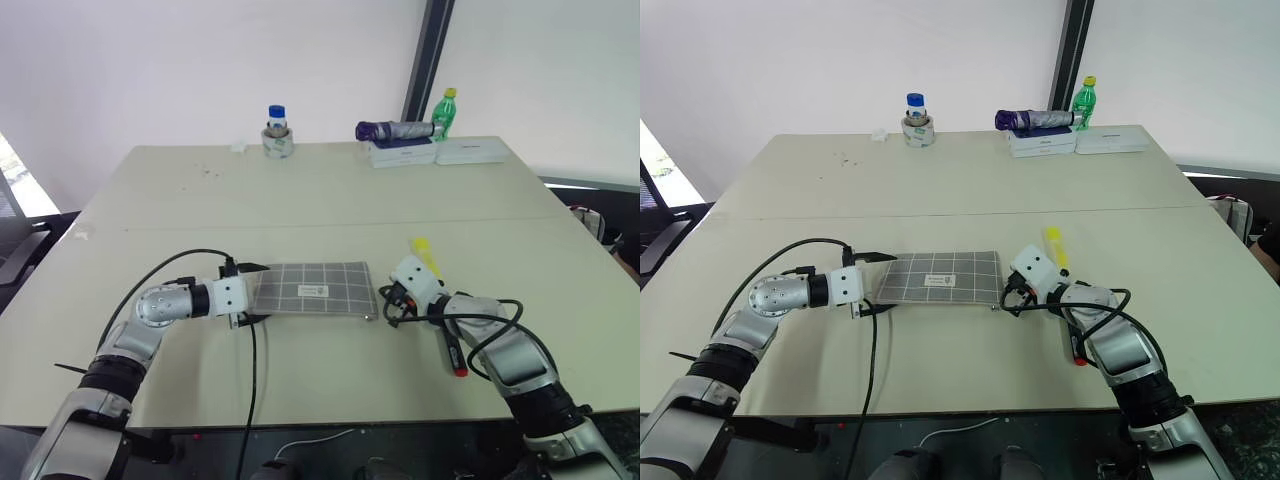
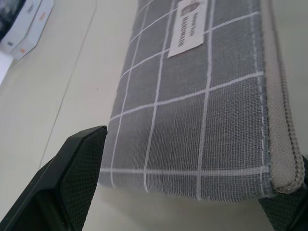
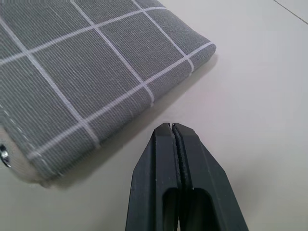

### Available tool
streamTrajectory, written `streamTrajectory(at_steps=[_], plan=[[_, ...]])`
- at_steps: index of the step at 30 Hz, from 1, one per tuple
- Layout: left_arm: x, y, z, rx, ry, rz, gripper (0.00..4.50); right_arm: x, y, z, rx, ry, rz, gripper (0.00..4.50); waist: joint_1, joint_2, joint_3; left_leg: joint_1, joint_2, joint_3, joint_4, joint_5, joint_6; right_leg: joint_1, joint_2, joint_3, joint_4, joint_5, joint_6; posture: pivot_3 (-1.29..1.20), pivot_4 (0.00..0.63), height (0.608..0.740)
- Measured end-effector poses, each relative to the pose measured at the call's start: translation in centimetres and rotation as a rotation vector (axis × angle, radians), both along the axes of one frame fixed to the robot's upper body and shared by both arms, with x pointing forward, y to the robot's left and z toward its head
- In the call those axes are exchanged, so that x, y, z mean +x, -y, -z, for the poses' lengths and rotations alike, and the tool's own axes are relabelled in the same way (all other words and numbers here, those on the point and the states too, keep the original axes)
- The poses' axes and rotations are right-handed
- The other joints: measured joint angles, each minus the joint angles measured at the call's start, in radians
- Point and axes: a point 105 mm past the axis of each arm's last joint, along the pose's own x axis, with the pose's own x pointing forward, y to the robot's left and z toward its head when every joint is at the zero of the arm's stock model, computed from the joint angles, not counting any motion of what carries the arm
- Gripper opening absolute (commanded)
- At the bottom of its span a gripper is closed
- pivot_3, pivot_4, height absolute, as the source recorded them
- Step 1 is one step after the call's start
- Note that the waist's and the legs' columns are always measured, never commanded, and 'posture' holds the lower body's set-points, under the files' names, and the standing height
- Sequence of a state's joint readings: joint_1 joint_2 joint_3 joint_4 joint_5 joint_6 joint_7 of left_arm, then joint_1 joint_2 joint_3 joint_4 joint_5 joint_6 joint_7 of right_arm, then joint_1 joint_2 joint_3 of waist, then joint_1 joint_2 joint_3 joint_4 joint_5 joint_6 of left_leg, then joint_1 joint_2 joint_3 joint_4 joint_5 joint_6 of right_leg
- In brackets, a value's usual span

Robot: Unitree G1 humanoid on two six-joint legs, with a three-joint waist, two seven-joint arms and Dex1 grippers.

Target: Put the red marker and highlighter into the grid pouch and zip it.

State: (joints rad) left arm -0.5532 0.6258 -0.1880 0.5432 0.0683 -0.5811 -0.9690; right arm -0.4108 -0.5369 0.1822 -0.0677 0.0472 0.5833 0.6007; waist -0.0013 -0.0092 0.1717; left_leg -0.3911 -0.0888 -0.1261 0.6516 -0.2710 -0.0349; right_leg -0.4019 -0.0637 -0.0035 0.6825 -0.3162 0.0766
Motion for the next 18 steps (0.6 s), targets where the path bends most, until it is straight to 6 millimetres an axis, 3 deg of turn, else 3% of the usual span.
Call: streamTrajectory(at_steps=[16, 18], plan=[[-1.5, 1.6, 0.3, -0.009, -0.029, 0.101, 4.50, 0.0, -1.2, 0.1, 0.015, -0.005, -0.034, 0.05, -0.015, 0.000, 0.000, 0.000, 0.000, 0.000, 0.000, 0.000, 0.000, -0.001, 0.000, 0.000, 0.001, 0.000, 0.000, 0.00, 0.150, 0.740], [-1.7, 1.6, 0.2, -0.013, -0.030, 0.108, 3.99, 0.0, -1.2, 0.0, 0.014, -0.005, -0.036, 0.00, -0.015, 0.000, 0.000, 0.000, 0.000, 0.000, 0.000, 0.000, 0.000, -0.001, 0.000, 0.000, 0.001, 0.000, 0.000, 0.00, 0.150, 0.740]])
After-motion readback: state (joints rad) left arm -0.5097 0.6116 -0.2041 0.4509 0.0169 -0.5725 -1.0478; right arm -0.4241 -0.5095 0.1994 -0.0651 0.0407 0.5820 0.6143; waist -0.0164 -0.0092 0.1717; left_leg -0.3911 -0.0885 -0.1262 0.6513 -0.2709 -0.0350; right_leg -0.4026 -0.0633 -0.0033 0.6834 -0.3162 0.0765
